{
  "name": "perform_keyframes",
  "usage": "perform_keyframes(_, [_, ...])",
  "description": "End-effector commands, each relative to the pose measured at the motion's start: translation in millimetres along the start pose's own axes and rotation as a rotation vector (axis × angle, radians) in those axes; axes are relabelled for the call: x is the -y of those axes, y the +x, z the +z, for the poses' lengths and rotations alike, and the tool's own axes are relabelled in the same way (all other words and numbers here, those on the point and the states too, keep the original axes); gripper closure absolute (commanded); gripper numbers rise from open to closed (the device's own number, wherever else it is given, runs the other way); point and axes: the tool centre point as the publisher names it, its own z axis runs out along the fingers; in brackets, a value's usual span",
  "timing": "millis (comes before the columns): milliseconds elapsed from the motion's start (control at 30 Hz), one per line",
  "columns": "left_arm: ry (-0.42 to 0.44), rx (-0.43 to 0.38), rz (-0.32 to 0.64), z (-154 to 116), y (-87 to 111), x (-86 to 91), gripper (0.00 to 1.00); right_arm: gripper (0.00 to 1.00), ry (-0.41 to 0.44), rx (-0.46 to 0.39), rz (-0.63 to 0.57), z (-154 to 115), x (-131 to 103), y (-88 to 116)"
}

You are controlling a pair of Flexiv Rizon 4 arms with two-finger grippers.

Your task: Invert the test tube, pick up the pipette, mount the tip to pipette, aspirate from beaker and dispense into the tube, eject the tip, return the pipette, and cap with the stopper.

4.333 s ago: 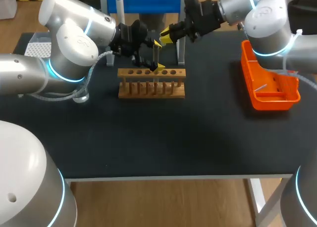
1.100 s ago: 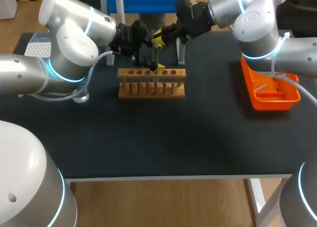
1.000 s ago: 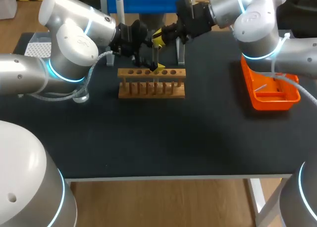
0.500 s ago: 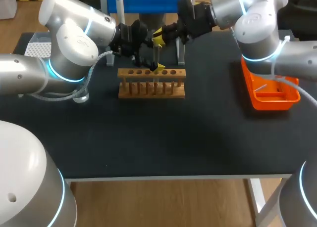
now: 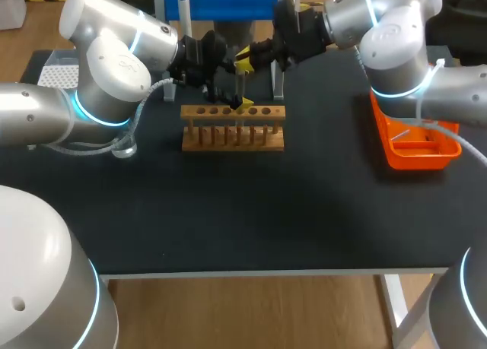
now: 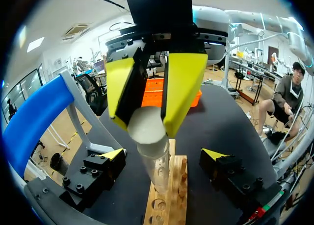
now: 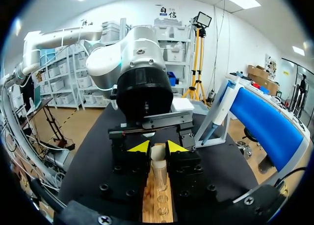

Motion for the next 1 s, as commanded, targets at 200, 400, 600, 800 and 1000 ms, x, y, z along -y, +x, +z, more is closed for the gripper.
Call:
perform_keyframes(200, [0.004,-0.001,0.001,0,-0.4,-1.1,0.00,1.00,0.005,-0.006,0.003,1,5,1])
perform_keyframes(400, [0.004,-0.001,0.001,0,-0.4,-1.1,0.00,1.00,0.010,-0.008,0.006,1,8,1])
perform_keyframes(600, [0.004,-0.001,0.001,0,-0.4,-1.1,0.00,1.00,0.017,-0.011,0.007,0,12,2])
perform_keyframes(800, [0.004,-0.001,0.001,0,-0.4,-1.1,0.00,1.00,0.028,-0.016,0.006,0,16,3])
perform_keyframes(1000, [0.004,-0.001,0.001,0,-0.4,-1.1,0.00,1.00,0.049,-0.028,0.004,1,24,6])
